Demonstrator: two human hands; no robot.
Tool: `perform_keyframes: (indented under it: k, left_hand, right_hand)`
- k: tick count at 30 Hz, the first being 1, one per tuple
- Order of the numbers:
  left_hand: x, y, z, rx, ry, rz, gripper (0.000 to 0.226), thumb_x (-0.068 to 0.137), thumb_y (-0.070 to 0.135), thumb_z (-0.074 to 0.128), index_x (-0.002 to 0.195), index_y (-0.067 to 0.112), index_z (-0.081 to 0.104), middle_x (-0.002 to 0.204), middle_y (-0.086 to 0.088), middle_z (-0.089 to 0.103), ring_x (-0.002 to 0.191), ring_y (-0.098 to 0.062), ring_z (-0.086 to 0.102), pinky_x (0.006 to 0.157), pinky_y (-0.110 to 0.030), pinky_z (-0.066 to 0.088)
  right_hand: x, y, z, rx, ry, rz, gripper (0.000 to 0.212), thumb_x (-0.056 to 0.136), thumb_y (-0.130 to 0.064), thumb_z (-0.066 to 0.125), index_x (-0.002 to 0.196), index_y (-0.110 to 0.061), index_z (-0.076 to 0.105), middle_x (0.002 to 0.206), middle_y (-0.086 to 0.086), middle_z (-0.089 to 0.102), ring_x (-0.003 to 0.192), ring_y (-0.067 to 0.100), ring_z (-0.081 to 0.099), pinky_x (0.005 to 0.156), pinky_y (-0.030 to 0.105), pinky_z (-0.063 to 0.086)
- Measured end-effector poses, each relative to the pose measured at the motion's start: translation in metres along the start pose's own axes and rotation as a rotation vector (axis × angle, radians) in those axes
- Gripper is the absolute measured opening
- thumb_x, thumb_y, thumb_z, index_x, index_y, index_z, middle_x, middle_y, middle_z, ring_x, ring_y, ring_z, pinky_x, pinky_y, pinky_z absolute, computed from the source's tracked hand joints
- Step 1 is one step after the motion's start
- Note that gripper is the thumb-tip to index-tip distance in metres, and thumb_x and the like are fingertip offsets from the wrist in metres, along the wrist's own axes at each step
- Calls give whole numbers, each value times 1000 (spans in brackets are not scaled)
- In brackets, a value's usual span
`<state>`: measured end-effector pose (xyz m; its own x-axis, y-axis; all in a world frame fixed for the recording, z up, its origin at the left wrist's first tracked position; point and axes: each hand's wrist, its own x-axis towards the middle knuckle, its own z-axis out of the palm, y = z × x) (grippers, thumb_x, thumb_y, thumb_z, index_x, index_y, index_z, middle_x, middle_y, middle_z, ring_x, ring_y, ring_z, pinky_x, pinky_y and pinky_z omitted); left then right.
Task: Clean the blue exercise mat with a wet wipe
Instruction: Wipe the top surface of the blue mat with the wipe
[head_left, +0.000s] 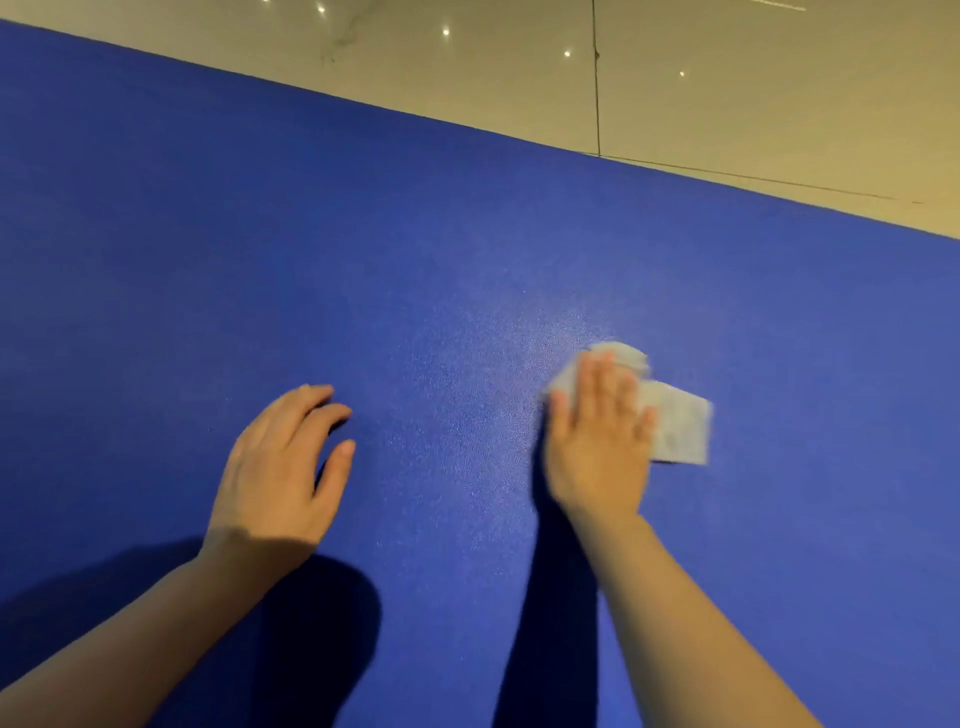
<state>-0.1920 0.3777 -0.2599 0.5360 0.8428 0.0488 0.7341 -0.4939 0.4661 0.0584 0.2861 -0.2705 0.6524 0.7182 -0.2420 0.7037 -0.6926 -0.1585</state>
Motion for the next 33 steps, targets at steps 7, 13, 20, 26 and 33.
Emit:
perform_keyframes:
  k: [7, 13, 20, 26, 33]
  left_hand:
    - [66, 6, 30, 115, 47, -177, 58, 98, 41, 31, 145, 9, 42, 157, -11, 30, 146, -27, 24, 120, -48, 10]
    - [71, 9, 39, 274, 122, -246, 59, 98, 41, 28, 145, 9, 42, 154, -16, 34, 143, -29, 29, 117, -48, 15]
    - [76, 11, 41, 308, 170, -249, 58, 95, 38, 30, 143, 9, 46, 151, -16, 39, 140, -30, 35, 116, -48, 19]
    - [76, 8, 44, 361, 254, -184, 52, 98, 32, 36, 141, 7, 48, 149, -18, 41, 137, -33, 40, 114, -50, 23]
    - [80, 10, 45, 360, 234, -223, 57, 94, 35, 32, 143, 9, 46, 151, -17, 38, 138, -33, 37, 115, -48, 18]
  right_hand:
    - [2, -21, -2, 116, -55, 85, 67, 99, -52, 9, 156, -19, -7, 160, -3, -21, 146, 19, -26, 115, 41, -19]
    - [-1, -77, -5, 143, -275, -574, 83, 84, -65, -12, 156, -29, 6, 158, -17, -14, 138, 2, -31, 114, 35, -26]
    - [61, 22, -21, -16, -28, 70, 58, 99, -41, 0, 154, -24, -6, 165, 1, -2, 151, 25, -1, 118, 50, 1]
    - [76, -42, -13, 120, -24, 143, 75, 98, -60, 16, 156, -18, -5, 164, 0, -13, 148, 22, -19, 116, 43, -16]
    - [74, -115, -6, 50, -182, -607, 81, 84, -62, -3, 156, -25, 1, 162, -8, -11, 148, 16, -21, 115, 41, -23]
